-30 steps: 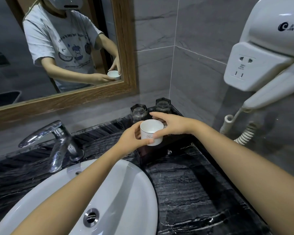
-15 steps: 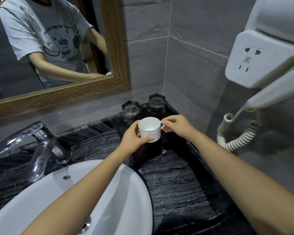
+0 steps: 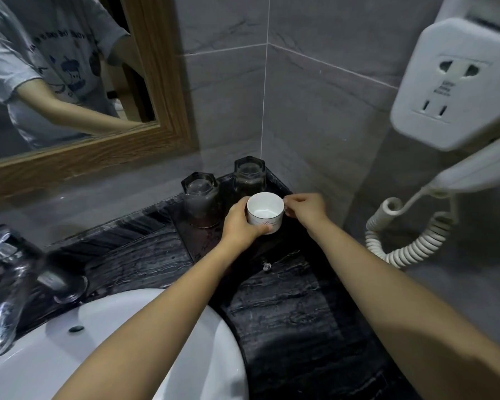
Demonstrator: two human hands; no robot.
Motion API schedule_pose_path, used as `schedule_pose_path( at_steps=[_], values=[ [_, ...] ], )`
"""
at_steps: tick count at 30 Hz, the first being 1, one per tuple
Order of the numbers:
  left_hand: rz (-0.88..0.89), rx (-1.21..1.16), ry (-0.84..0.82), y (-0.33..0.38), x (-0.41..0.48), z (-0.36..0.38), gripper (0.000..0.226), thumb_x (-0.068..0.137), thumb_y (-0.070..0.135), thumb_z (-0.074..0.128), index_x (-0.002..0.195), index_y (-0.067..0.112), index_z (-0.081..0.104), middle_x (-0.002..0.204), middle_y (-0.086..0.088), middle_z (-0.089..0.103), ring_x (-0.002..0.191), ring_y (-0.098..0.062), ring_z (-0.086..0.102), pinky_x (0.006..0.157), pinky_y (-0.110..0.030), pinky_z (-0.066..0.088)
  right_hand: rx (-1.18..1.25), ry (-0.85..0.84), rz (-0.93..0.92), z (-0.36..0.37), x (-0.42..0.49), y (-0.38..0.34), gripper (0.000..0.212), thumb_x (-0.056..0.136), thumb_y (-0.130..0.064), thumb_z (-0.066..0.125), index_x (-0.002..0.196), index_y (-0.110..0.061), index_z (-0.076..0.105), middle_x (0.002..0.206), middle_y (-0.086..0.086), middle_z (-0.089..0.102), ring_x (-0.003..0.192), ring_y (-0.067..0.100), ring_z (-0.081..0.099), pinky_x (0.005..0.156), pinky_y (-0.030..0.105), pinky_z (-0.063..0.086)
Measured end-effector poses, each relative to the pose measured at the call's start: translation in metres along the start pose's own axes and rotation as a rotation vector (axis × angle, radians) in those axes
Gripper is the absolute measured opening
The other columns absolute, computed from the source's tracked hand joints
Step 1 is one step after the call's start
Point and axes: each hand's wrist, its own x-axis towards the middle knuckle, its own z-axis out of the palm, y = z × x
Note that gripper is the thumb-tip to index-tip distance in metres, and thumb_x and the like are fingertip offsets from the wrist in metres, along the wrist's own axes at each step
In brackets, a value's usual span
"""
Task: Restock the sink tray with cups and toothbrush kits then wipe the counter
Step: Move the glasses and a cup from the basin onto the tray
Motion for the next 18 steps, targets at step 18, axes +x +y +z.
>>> schedule_pose_path(
  at_steps=[18],
  values=[
    [-0.020, 0.067, 0.033, -0.004, 0.004, 0.018, 0.076, 0.061, 0.016, 0.082, 0.128, 0.017, 0.048, 0.131, -0.008, 0.052, 0.120, -0.023, 0.049, 0.095, -0.027, 0.039, 0.002, 0.056, -0.005, -0.002, 0.011, 0.009, 0.029, 0.081, -0.007, 0.062, 0.056, -0.022, 0.067, 0.069, 0.008, 0.066, 0.071, 0.022, 0.060, 0.083, 0.045, 0.054]
  ],
)
